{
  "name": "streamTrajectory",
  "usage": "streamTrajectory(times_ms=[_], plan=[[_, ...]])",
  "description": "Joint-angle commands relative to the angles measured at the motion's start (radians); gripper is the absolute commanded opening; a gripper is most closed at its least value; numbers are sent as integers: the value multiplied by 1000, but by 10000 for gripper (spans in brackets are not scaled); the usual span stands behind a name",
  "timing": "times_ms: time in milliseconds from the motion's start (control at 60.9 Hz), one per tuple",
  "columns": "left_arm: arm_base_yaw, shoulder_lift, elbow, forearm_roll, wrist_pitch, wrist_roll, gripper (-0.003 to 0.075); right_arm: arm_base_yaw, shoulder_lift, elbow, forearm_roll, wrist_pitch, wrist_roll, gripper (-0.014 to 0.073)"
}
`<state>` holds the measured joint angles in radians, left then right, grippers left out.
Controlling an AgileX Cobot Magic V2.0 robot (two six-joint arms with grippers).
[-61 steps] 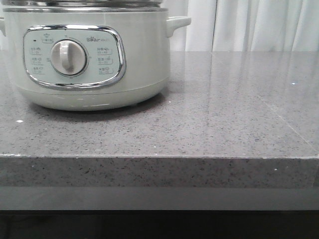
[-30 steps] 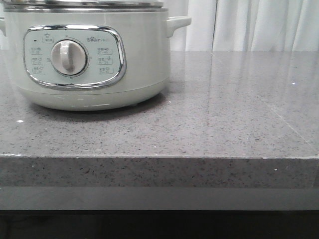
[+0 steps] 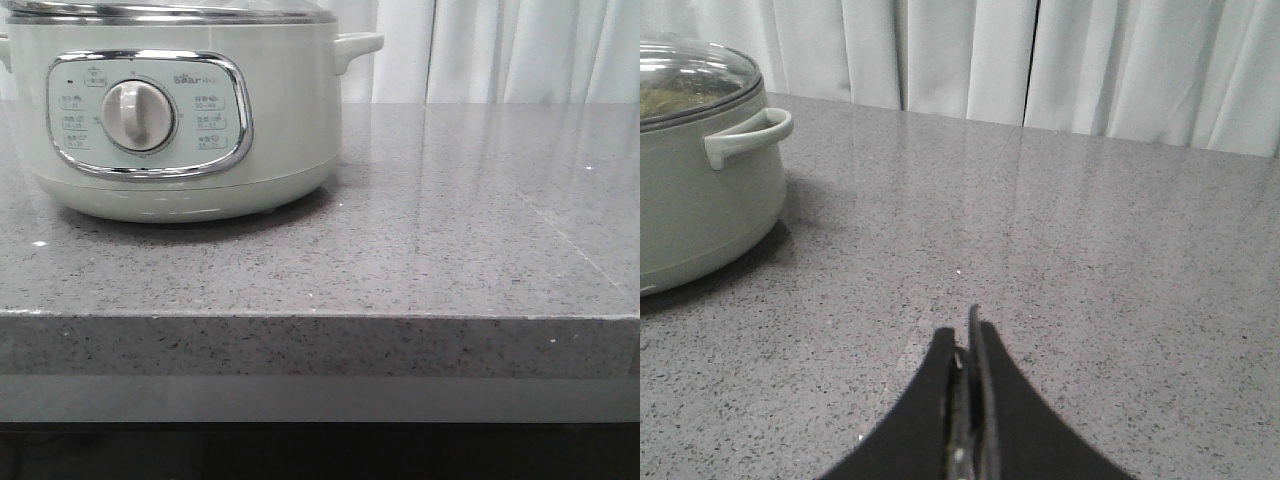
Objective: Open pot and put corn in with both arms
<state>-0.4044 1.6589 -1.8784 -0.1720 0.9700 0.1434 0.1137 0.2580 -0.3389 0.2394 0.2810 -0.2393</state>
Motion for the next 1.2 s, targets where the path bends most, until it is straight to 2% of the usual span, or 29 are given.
streamTrajectory(times_ms=[0,115,263,329,493,937,1183], plan=[[-9,-107,-41,11,-54,-3,477,0,8,-25,2,-86,-4,-68],[-9,-177,-28,18,-46,14,316,0,8,-25,2,-87,-4,-68],[-9,-278,60,20,-61,38,54,0,8,-25,2,-88,-4,-68],[-9,-334,130,20,-102,43,-18,0,8,-25,2,-88,-4,-68],[-9,-505,337,20,-239,59,-18,0,8,-25,2,-88,-4,-68],[-9,-1079,1038,18,-659,59,-18,0,8,-25,3,-89,-4,-68],[-9,-1347,1330,9,-686,59,-18,0,8,-25,3,-89,-4,-68]])
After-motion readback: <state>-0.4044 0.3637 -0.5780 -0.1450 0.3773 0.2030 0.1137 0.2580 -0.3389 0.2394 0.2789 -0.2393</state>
